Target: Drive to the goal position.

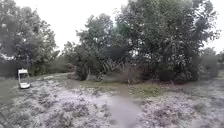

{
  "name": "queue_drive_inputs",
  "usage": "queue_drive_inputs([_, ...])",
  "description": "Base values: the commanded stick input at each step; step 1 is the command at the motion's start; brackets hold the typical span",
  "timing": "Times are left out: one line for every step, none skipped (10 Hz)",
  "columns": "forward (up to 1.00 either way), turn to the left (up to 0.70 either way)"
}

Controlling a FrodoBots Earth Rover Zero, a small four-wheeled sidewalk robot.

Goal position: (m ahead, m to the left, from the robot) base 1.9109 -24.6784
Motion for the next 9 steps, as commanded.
queue_drive_inputs([0.0, 0.0])
queue_drive_inputs([0.0, 0.0])
queue_drive_inputs([0.0, 0.01])
queue_drive_inputs([0.0, 0.45])
queue_drive_inputs([0.0, 0.45])
queue_drive_inputs([0.0, 0.45])
queue_drive_inputs([0.0, 0.45])
queue_drive_inputs([0.0, 0.45])
queue_drive_inputs([0.0, 0.45])
